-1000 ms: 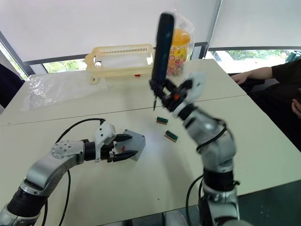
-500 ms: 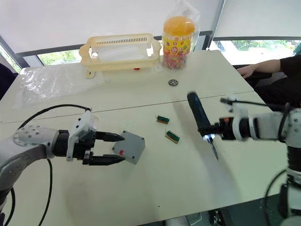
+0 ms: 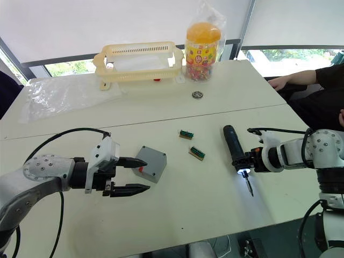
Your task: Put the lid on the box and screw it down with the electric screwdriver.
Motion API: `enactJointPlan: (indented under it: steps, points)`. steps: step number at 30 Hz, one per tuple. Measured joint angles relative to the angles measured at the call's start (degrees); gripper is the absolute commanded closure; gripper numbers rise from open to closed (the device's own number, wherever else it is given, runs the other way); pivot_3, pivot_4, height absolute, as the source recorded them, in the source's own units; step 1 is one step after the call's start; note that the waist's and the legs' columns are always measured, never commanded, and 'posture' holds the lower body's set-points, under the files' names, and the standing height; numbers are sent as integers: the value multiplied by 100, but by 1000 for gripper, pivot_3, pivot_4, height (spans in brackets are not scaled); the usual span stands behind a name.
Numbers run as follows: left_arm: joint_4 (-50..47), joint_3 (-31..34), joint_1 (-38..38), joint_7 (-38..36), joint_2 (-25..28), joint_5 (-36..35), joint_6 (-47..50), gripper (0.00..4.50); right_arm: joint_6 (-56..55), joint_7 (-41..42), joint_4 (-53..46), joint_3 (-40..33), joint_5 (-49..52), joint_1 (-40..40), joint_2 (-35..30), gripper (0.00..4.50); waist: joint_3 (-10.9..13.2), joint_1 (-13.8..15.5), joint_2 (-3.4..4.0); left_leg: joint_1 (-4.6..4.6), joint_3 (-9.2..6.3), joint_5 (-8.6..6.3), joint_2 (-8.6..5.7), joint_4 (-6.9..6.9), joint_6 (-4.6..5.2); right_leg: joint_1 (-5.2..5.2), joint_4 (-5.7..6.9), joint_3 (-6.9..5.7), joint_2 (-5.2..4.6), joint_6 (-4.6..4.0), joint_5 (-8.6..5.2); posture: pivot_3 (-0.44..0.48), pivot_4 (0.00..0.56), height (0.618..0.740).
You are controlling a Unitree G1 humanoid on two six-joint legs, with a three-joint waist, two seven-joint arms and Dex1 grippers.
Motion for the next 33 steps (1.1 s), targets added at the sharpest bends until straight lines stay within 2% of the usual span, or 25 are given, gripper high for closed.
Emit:
enactJointPlan:
  steps: [1, 4, 5, 9, 16, 17, 18, 22, 27, 30, 33]
  points:
    - [68, 0, 19, 48, -36, 24, -11, 1089, -35, 89, -38, 5, -155, -5, 60, 1711, 0, -12, -6, 9, -1, 0, 0, 3, 0, 10, 0, 0, 0, -2, 1, 0, 150, 740]
    - [178, 6, 80, 160, -75, 67, -55, 1089, -231, 333, -187, 79, -478, -17, 122, 336, 0, -14, -6, 32, -1, 0, 0, 8, 0, 36, -2, 0, 0, -6, 3, 0, 150, 740]
    - [215, 24, 105, 186, -90, 71, -69, 1089, -294, 419, -243, 116, -598, -13, 122, 30, 0, -11, -7, 42, 0, 0, 0, 10, 0, 46, -3, 0, -1, -8, 3, 0, 150, 740]
    - [395, 264, 305, 288, -97, 71, -95, 1089, -630, 671, -457, 239, -1132, 114, 106, 30, 2, 7, -12, 59, 2, 0, -1, 12, 0, 64, -5, 2, -2, -24, -1, 0, 150, 740]
    - [836, 927, 703, 490, -239, 56, -147, 1089, -2258, 1586, -881, 478, -2273, 30, -293, 30, 10, 9, 1, 57, 3, 0, 3, 2, 0, 50, 1, 0, 0, -6, 8, 0, 150, 740]
    - [859, 975, 765, 462, -239, 61, -208, 1615, -2469, 1714, -906, 470, -2382, -75, -269, 0, 10, 0, 1, 57, 4, -1, 3, 1, 0, 48, 1, 0, 1, -6, 8, 0, 150, 740]
    - [892, 988, 784, 432, -235, 67, -238, 1887, -2661, 1807, -960, 467, -2466, -147, -228, 0, 10, -3, 2, 57, 5, 0, 4, -1, 0, 48, 2, 0, 0, -6, 8, 0, 150, 740]
    - [1062, 1010, 849, 353, -95, 256, -355, 1887, -3598, 2454, -1527, 468, -2649, -254, 149, 0, 10, -3, -1, 56, -4, -1, 4, -6, 0, 47, 3, -6, 0, -6, 8, 0, 150, 740]
    - [1175, 1020, 909, 182, 73, 449, -482, 1887, -3969, 2930, -2223, 524, -2556, 154, 742, 0, 9, 69, -1, 53, -1, -1, 4, -5, 0, 48, 2, -5, -4, -6, 8, 0, 150, 740]
    - [1201, 1005, 1290, 127, 197, 729, -638, 1887, -4084, 3046, -2518, 745, -2600, 406, 1036, 0, 10, 70, 1, 54, 0, -1, 3, -5, 0, 48, 3, -5, -6, -7, 8, 0, 150, 740]
    - [1157, 911, 1671, 56, 180, 838, -712, 1887, -4461, 2978, -2499, 1056, -3049, 556, 1307, 0, 9, 69, -1, 55, 4, -1, 3, -3, -1, 48, 3, -4, -8, -8, 8, 0, 150, 740]
